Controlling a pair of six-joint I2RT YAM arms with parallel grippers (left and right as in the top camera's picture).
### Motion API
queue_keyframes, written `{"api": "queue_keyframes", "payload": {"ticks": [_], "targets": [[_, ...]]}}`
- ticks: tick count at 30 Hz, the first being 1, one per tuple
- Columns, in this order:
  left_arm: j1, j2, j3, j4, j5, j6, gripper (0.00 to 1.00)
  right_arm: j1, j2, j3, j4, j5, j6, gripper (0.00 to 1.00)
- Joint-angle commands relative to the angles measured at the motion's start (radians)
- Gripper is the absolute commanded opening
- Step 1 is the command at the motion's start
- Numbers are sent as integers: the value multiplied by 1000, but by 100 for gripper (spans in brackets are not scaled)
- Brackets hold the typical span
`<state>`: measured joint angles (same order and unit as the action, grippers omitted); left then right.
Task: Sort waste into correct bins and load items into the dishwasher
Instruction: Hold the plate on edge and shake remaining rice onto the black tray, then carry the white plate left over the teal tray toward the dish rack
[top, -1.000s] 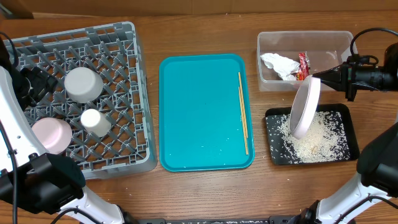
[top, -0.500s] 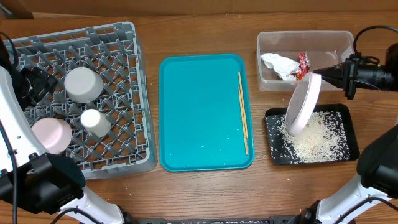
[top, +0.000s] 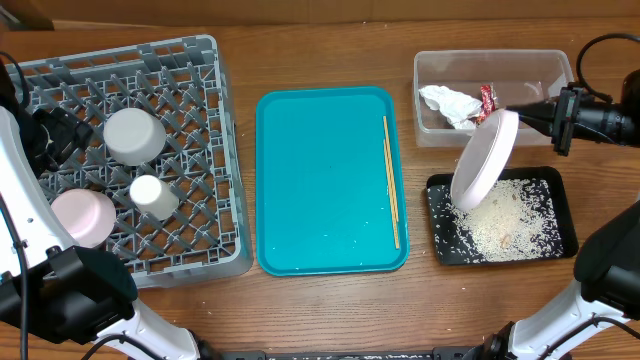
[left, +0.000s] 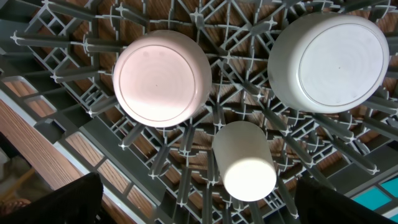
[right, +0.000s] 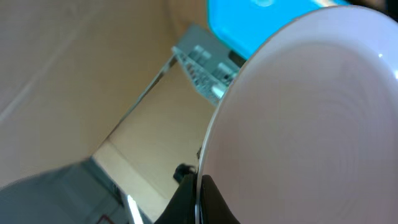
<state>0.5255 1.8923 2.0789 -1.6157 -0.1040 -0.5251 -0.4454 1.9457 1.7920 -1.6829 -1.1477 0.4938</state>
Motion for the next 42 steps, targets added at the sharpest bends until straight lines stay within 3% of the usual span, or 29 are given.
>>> {"api": "queue_keyframes", "payload": {"ticks": [1, 5, 21, 31, 42], "targets": [[-2, -8, 15, 1, 4, -14, 100, -10, -44, -3, 15, 180, 136, 4], [-2, -8, 15, 1, 4, -14, 100, 11, -44, -3, 54, 333, 170, 4], [-2, -8, 15, 1, 4, -14, 100, 259, -89, 14, 145, 344, 107, 4], [-2, -8, 15, 1, 4, -14, 100, 587, -105, 35, 340, 475, 105, 4], [-2, -8, 15, 1, 4, -14, 100, 1020, -105, 35, 703, 658, 132, 4]]}}
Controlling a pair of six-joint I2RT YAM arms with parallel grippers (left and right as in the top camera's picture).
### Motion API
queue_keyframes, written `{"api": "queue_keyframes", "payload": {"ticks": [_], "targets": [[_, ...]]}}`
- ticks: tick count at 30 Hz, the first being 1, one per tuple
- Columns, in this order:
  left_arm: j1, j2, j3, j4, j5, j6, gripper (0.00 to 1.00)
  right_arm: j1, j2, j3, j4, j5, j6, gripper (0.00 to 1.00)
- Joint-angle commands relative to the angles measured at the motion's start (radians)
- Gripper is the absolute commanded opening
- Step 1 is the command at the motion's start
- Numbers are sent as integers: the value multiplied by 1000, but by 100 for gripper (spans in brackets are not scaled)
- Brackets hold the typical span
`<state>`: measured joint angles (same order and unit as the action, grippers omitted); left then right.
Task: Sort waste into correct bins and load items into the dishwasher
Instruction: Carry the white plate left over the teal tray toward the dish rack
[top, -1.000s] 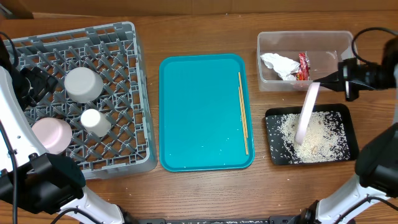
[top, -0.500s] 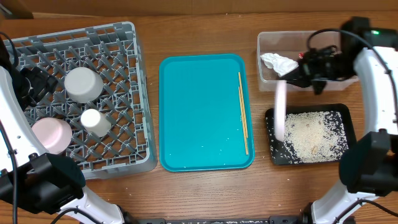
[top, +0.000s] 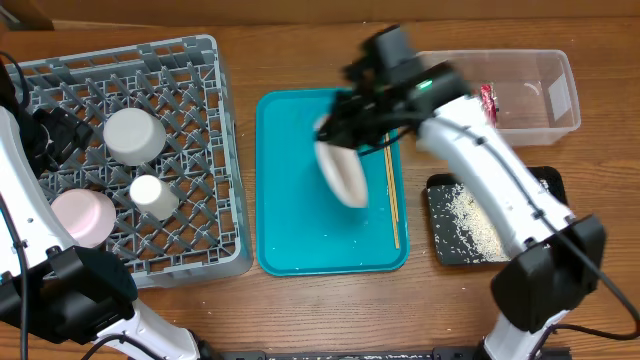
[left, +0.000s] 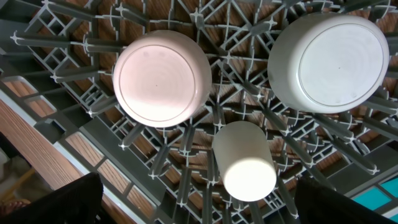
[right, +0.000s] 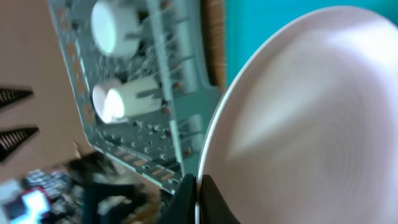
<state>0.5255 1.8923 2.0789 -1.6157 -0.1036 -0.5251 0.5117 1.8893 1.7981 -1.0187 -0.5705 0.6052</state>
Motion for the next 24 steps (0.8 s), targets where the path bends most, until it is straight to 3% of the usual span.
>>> {"api": "queue_keyframes", "payload": {"ticks": [1, 6, 15, 24], "targets": [[-2, -8, 15, 1, 4, -14, 100, 87, -48, 29, 70, 84, 32, 4], [-2, -8, 15, 1, 4, -14, 100, 162, -48, 29, 232, 52, 54, 4], [-2, -8, 15, 1, 4, -14, 100, 145, -48, 29, 527, -173, 54, 4], [-2, -8, 15, 1, 4, -14, 100, 144, -30, 28, 814, -190, 69, 4]]}}
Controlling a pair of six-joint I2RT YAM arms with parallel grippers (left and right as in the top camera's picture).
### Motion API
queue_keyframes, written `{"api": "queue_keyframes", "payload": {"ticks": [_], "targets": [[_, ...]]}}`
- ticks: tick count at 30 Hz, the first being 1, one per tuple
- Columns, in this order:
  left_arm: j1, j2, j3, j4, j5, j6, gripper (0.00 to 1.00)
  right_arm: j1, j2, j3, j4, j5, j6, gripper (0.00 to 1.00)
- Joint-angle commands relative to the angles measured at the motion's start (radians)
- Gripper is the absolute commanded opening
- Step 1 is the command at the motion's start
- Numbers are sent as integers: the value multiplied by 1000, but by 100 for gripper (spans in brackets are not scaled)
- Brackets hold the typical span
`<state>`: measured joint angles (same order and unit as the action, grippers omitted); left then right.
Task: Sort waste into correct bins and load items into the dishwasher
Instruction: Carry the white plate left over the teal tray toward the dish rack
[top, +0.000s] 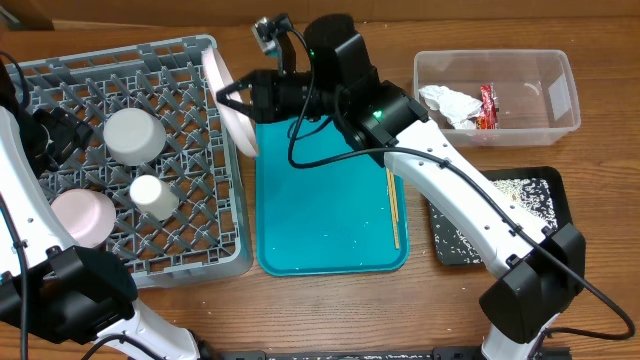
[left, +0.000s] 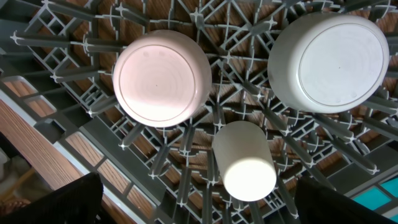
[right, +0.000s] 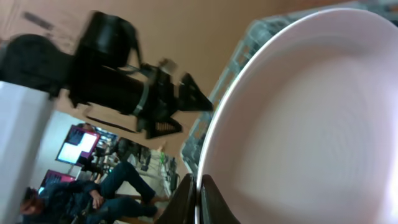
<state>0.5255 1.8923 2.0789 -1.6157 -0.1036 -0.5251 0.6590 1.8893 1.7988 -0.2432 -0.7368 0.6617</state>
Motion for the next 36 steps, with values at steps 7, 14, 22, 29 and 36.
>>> {"api": "queue_keyframes", "payload": {"ticks": [7, 14, 22, 29, 36], "targets": [[-2, -8, 15, 1, 4, -14, 100, -3, 77, 27, 209, -25, 144, 4], [-2, -8, 15, 1, 4, -14, 100, -23, 236, 27, 541, -48, 374, 4], [-2, -8, 15, 1, 4, -14, 100, -57, 322, 27, 571, 0, 494, 4], [-2, -8, 15, 1, 4, -14, 100, -52, 349, 27, 549, -5, 539, 4], [-2, -8, 15, 1, 4, -14, 100, -33, 350, 27, 529, -5, 544, 4]]}}
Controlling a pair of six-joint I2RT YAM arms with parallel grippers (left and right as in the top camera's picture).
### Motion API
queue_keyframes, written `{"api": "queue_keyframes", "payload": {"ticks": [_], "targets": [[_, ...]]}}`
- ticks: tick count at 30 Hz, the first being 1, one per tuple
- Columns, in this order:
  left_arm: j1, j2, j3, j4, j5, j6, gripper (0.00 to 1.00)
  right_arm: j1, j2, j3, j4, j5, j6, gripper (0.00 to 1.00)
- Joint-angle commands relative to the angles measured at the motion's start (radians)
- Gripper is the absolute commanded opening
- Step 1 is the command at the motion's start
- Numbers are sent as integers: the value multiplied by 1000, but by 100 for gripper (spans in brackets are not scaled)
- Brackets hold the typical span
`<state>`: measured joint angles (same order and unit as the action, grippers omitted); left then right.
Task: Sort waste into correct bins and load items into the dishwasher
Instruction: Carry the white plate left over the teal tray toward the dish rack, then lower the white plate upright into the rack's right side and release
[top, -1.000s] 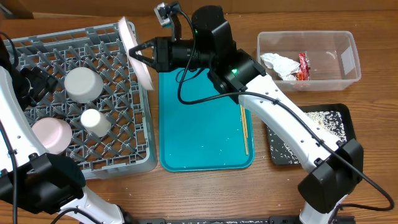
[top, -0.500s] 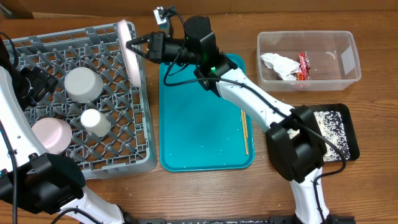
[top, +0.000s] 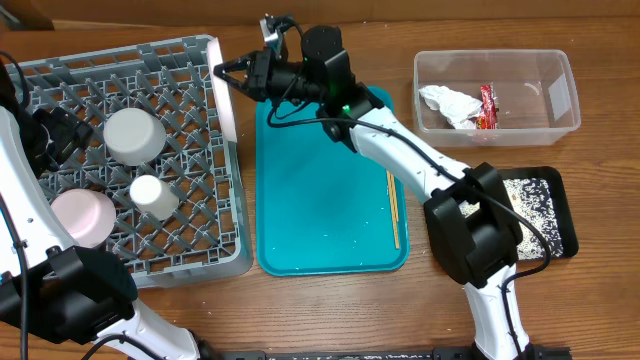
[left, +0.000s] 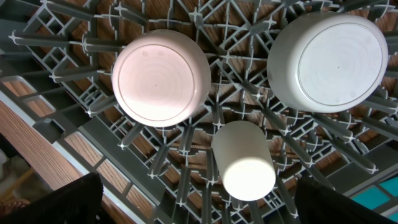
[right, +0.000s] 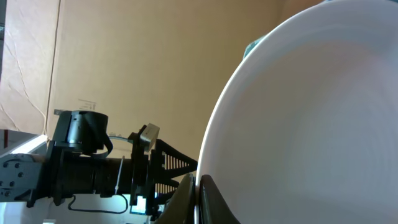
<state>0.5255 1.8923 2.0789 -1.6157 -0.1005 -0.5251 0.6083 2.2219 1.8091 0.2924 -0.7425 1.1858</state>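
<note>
My right gripper (top: 243, 76) is shut on the rim of a white plate (top: 226, 104), holding it on edge at the right side of the grey dish rack (top: 190, 235). In the right wrist view the plate (right: 311, 124) fills the frame, with the right gripper (right: 198, 200) pinching its rim. The rack holds a pink bowl (top: 82, 215), a white bowl (top: 133, 135) and a white cup (top: 152, 195), all upside down. My left gripper (left: 199, 202) hangs open above the pink bowl (left: 160, 78), the white bowl (left: 333, 62) and the cup (left: 245, 165).
A teal tray (top: 320, 200) lies in the middle with chopsticks (top: 391, 180) along its right side. At the back right a clear bin (top: 495, 100) holds a crumpled tissue and a red wrapper. A black tray (top: 545, 215) with rice sits at the right.
The right arm has reached a little further left and back. The plate now stands more upright along the rack's right wall. The left arm has not moved.
The right gripper first held the plate tipped over the black tray, with rice lying there. Then the plate was above the teal tray, later at the rack's right edge, where it now stands on edge. The left gripper stayed open over the rack throughout.
</note>
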Motion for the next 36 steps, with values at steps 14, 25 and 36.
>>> {"api": "queue_keyframes", "payload": {"ticks": [14, 25, 36], "targets": [[-2, -8, 15, 1, 1, -14, 100, 71, 17, 16, 169, -86, 153, 4], [-2, -8, 15, 1, 1, -14, 100, 70, 28, 16, -84, 8, 35, 4], [-2, -8, 15, 1, 1, -14, 100, 23, 56, 18, 131, -23, 87, 4]]}}
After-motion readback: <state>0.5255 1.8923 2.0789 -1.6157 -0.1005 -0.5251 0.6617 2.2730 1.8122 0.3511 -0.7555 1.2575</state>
